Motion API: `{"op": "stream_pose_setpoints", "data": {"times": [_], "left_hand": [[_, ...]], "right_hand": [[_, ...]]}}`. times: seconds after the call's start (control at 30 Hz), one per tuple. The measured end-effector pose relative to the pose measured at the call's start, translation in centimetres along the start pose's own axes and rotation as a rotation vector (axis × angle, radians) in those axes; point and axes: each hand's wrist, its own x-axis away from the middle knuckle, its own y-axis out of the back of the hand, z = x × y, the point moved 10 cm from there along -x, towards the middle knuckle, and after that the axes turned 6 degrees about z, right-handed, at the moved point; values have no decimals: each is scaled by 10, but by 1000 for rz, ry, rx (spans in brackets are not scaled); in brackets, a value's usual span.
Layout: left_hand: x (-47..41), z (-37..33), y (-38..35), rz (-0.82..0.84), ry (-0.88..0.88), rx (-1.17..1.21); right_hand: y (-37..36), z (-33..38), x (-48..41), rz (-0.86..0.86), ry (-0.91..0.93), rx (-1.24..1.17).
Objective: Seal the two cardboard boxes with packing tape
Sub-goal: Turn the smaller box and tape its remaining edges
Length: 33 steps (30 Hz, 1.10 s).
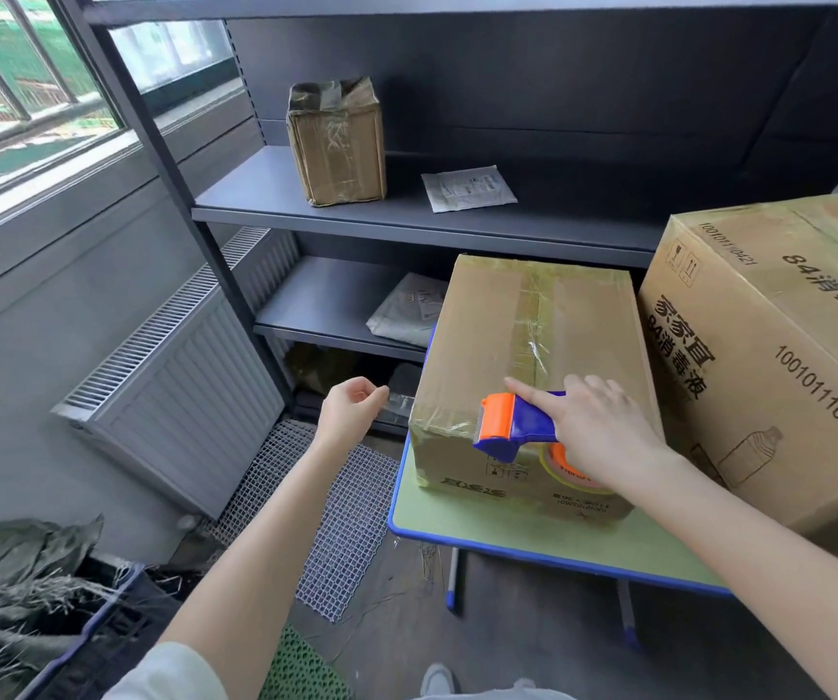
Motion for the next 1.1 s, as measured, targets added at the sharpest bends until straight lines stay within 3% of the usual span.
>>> {"op": "stream_pose_setpoints", "data": {"times": [0.93,1.1], "left_hand": [[-13,28,-13,-12,-52,-1],[-10,41,-47,92,16,55]], "right_hand": [[-5,11,-13,63,-20,96],[-6,12,-15,67,-3,96]]}}
